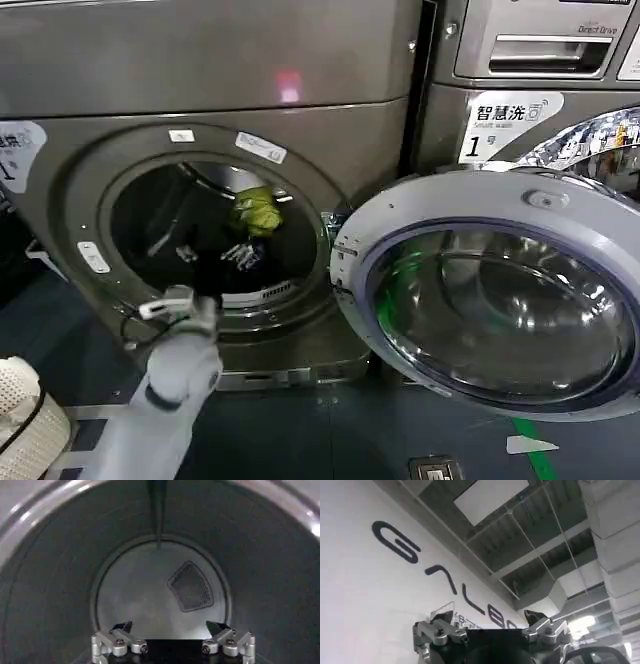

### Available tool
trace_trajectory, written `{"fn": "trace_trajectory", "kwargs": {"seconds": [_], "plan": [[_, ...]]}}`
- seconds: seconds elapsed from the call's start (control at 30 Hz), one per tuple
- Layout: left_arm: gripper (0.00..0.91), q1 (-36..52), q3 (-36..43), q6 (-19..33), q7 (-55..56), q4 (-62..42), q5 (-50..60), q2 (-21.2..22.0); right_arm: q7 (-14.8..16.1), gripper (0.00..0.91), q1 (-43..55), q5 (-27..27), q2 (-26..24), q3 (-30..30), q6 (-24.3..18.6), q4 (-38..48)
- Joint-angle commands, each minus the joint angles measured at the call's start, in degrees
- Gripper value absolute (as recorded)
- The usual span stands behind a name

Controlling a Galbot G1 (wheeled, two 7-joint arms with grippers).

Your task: Grasp the clothes from the dryer.

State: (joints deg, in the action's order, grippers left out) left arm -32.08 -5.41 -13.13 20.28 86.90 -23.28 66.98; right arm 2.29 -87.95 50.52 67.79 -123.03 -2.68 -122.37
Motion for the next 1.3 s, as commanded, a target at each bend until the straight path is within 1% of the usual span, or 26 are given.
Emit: {"fn": "trace_trajectory", "kwargs": {"seconds": [0.03, 0.13, 0.2, 0.33, 0.4, 0.47, 0.57, 0.7, 0.83, 0.9, 1.07, 1.23, 1.3], "plan": [[0.907, 4.43, 3.07, -3.04, -6.07, -3.88, 1.75, -2.71, 0.11, 0.907, -0.17, 0.01, 0.16, 0.13, -0.15, -0.01], [0.907, 5.33, 4.93, -3.83, -10.68, -4.10, 3.96, -4.81, 0.22, 0.907, -0.16, -0.01, 0.37, 0.50, -0.33, -0.08], [0.907, 6.16, 6.12, -3.72, -16.45, -4.67, 5.62, -6.64, 0.27, 0.907, 0.14, -0.12, 0.45, 0.97, -0.33, -0.23], [0.907, 7.63, 7.83, -1.37, -24.19, -6.09, 11.82, -8.80, 0.37, 0.907, 0.31, -0.22, 0.67, 1.41, -0.44, -0.34], [0.907, 8.47, 8.60, -0.23, -26.70, -7.18, 16.14, -9.08, 0.39, 0.907, 0.36, -0.24, 0.83, 1.50, -0.48, -0.47], [0.907, 9.17, 8.77, 0.71, -31.22, -7.77, 18.87, -9.53, 0.45, 0.907, 0.41, -0.23, 0.81, 1.71, -0.48, -0.58], [0.907, 10.38, 9.31, 3.56, -38.95, -9.02, 24.66, -10.58, 0.46, 0.907, 0.39, -0.20, 0.60, 1.69, -0.47, -0.54], [0.907, 13.22, 11.30, 3.89, -44.70, -10.22, 25.54, -12.65, 0.58, 0.907, 0.52, -0.23, 0.86, 2.02, -0.65, -0.49], [0.907, 17.57, 16.23, 6.53, -52.01, -12.46, 27.22, -14.71, 0.71, 0.907, 0.78, -0.44, 1.16, 2.41, -0.82, -0.62], [0.907, 19.96, 19.33, 7.20, -55.06, -13.93, 29.04, -15.17, 0.83, 0.907, 0.62, -0.55, 1.34, 2.41, -1.05, -0.53], [0.907, 27.16, 27.27, 7.93, -58.66, -17.41, 30.22, -15.60, 0.98, 0.907, 0.70, -0.66, 1.37, 2.52, -1.17, -0.52], [0.907, 33.22, 33.16, 9.39, -62.00, -21.94, 31.66, -15.10, 1.12, 0.907, 1.01, -1.20, 1.80, 3.09, -1.41, -0.66], [0.907, 34.51, 33.88, 9.77, -62.98, -23.07, 32.80, -14.62, 1.17, 0.907, 1.02, -1.24, 1.81, 3.17, -1.46, -0.62]]}}
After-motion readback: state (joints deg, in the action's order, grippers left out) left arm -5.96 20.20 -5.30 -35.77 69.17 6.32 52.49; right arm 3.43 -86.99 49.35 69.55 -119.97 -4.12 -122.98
